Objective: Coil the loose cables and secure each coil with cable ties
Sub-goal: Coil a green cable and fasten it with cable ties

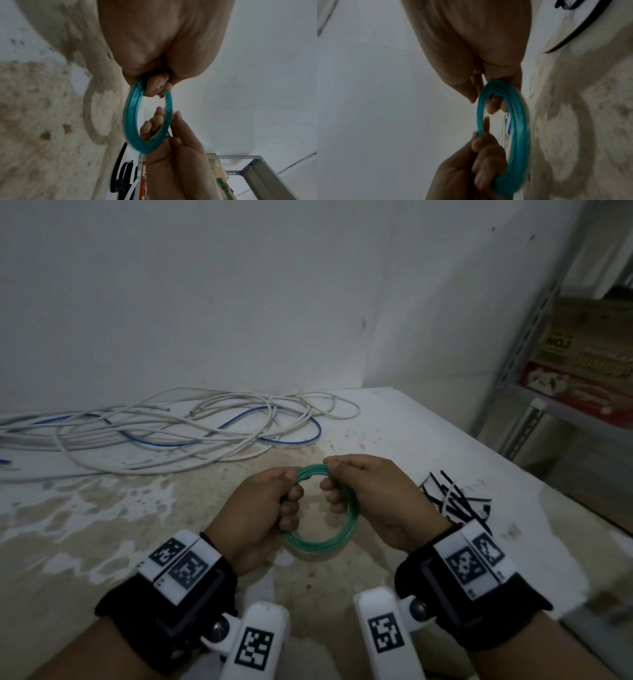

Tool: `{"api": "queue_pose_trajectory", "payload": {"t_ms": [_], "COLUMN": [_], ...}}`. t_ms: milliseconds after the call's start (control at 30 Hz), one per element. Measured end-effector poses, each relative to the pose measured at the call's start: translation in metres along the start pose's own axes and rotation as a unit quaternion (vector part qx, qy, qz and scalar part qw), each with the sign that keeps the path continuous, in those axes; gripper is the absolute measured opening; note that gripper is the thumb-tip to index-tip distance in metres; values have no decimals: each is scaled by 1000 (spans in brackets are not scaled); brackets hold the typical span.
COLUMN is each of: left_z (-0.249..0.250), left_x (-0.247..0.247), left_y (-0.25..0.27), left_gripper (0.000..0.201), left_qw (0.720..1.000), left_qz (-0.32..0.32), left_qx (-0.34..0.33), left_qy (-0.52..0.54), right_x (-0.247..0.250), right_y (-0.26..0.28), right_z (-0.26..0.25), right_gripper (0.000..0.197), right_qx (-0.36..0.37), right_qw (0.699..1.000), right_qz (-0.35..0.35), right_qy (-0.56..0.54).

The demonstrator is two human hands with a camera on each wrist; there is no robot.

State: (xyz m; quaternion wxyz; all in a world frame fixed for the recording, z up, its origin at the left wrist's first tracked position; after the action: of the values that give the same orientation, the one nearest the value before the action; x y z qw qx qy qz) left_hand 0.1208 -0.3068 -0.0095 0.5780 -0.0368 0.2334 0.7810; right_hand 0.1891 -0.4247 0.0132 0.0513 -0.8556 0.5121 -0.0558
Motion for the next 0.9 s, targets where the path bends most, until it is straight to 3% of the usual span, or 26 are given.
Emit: {"api": "queue_pose_trajectory", "payload": {"t_ms": [100,200,300,400,467,600,667,767,900], "left_z": [1,3,3,2,0,-3,-4,-5,-4], "left_x": [8,18,24,25,26,30,32,34,38], "left_y": [2,4,3,2,1,-4,-5,-6,-8], "left_gripper": [26,31,31,28,26,22,23,25,23], "left_qw": [999,998,996,995,994,991,989,987,984], "left_qz": [23,42,51,47,43,42,42,43,40], "left_qx": [-4,-15,-16,-10,-7,-1,4,5,3], "left_qy": [22,45,69,93,103,129,144,158,173], "right_x": [25,57,74,73,75,69,61,53,49], "right_y": [-7,-10,-8,-4,0,7,9,6,0], "right_z": [-19,-52,-56,-39,-31,-16,-6,6,15], "right_gripper": [27,19,10,15,24,33,40,33,22], "right_qx": [42,100,41,-24,-52,-84,-91,-81,-77], "right_qw": [979,911,864,794,756,744,724,685,664], "right_qz": [-2,-8,-75,-158,-175,-225,-259,-289,-308], "right_qy": [197,401,495,587,628,623,633,664,677]}}
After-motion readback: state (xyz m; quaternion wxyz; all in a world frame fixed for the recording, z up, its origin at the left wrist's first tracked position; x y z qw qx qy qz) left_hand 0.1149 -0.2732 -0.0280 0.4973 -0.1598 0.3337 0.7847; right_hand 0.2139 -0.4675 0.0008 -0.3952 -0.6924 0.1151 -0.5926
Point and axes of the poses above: each hand's wrist, its own y-axis away from the middle knuckle, its own x-axis out of the back of the hand, z = x × y, the point moved 7 cm from there along -y, towards the middle knuckle, and after that the axes turned 13 degrees about x, right-handed, at the moved point
